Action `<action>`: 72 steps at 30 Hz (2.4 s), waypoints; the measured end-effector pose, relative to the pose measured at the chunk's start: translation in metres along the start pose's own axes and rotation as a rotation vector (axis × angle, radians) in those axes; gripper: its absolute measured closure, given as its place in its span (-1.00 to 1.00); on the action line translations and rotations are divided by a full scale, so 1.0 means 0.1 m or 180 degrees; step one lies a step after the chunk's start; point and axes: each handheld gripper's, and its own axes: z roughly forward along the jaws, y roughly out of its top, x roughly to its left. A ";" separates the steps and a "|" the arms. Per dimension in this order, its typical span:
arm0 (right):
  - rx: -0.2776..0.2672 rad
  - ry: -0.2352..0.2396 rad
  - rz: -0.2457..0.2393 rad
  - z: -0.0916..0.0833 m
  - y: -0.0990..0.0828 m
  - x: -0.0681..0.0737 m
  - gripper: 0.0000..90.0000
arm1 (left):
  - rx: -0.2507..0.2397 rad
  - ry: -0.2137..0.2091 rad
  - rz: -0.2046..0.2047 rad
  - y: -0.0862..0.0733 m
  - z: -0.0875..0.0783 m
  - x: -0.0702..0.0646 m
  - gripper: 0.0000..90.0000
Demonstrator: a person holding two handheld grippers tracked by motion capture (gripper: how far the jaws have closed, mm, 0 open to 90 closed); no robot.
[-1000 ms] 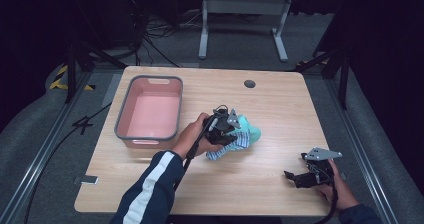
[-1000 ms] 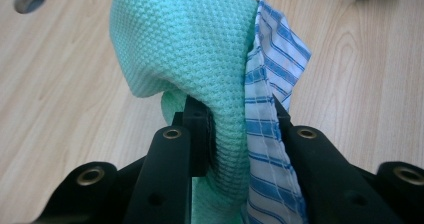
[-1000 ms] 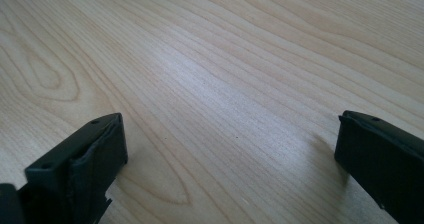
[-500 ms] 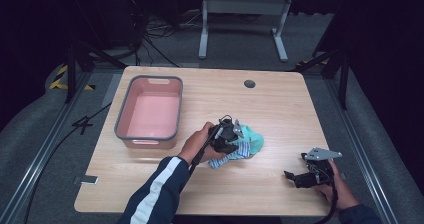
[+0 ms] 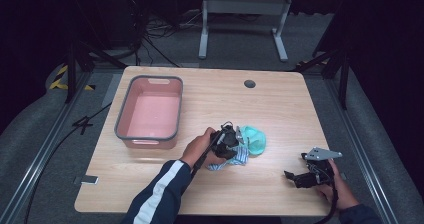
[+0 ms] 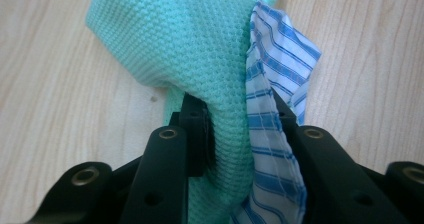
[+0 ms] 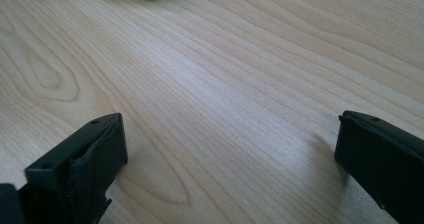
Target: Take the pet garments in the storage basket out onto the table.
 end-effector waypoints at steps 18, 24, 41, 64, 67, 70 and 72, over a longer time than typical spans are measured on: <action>0.0006 0.0004 -0.0001 0.00 0.00 0.00 -0.98 | -0.0167 -0.0010 -0.0078 -0.04 -0.07 0.01 -0.31; 0.0006 0.0004 0.0000 0.00 0.00 0.00 -0.98 | -0.0251 0.0025 -0.0151 -0.03 -0.08 -0.01 -0.46; 0.0006 0.0004 -0.0002 0.00 0.00 0.00 -0.98 | -0.0392 0.0147 -0.0103 -0.06 -0.36 -0.04 -0.44; 0.0000 0.0000 0.0000 0.00 0.00 0.00 -0.98 | -0.0253 0.0374 0.0144 -0.27 -0.62 -0.17 -0.52; -0.0003 0.0000 0.0000 0.00 0.00 0.00 -0.98 | -0.0259 0.0392 0.0157 -0.32 -0.66 -0.19 -0.52; 0.0007 0.0005 -0.0001 0.00 0.00 0.00 -0.98 | -0.0247 0.0418 0.0180 -0.36 -0.69 -0.21 -0.51; 0.0006 0.0004 -0.0002 0.00 0.00 0.00 -0.98 | -0.0220 0.0426 0.0181 -0.40 -0.70 -0.22 -0.52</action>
